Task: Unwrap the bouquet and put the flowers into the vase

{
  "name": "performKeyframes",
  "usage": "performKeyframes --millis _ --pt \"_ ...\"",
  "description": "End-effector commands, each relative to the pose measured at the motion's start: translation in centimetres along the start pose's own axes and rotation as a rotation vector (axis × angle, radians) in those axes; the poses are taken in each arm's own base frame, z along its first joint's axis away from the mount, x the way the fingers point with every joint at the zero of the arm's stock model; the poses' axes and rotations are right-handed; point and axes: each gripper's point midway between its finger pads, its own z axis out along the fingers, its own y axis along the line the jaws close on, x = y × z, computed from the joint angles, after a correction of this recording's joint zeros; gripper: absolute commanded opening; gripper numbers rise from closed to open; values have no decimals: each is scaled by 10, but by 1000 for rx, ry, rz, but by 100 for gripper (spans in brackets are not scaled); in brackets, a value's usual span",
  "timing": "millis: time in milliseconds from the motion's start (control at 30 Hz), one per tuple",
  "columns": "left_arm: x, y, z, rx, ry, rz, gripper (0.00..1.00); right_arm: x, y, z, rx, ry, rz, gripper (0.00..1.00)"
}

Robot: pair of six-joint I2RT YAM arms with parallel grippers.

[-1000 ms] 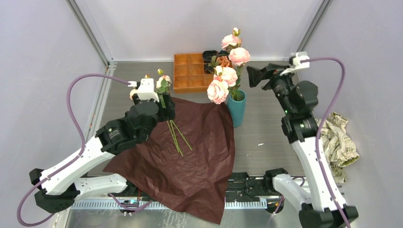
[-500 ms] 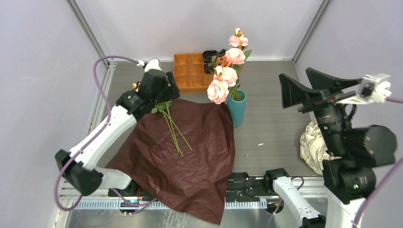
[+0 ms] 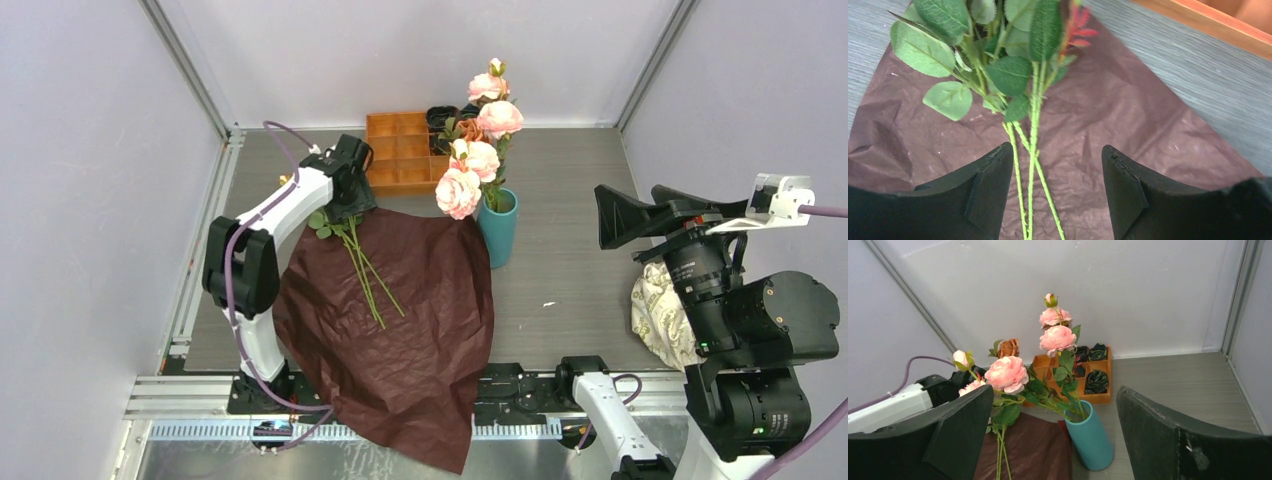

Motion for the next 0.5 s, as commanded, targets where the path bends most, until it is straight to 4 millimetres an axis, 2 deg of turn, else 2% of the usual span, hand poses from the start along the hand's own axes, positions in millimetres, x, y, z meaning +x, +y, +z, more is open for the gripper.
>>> performKeyframes --millis 0,200,467 --pt "-19 8 8 -16 12 -87 65 -7 11 -3 -40 2 12 98" --pt "-31 15 34 -55 18 -95 65 -3 13 -1 -57 9 23 98" --pt "-34 5 75 -49 42 -84 64 -6 18 -4 -79 -10 31 98"
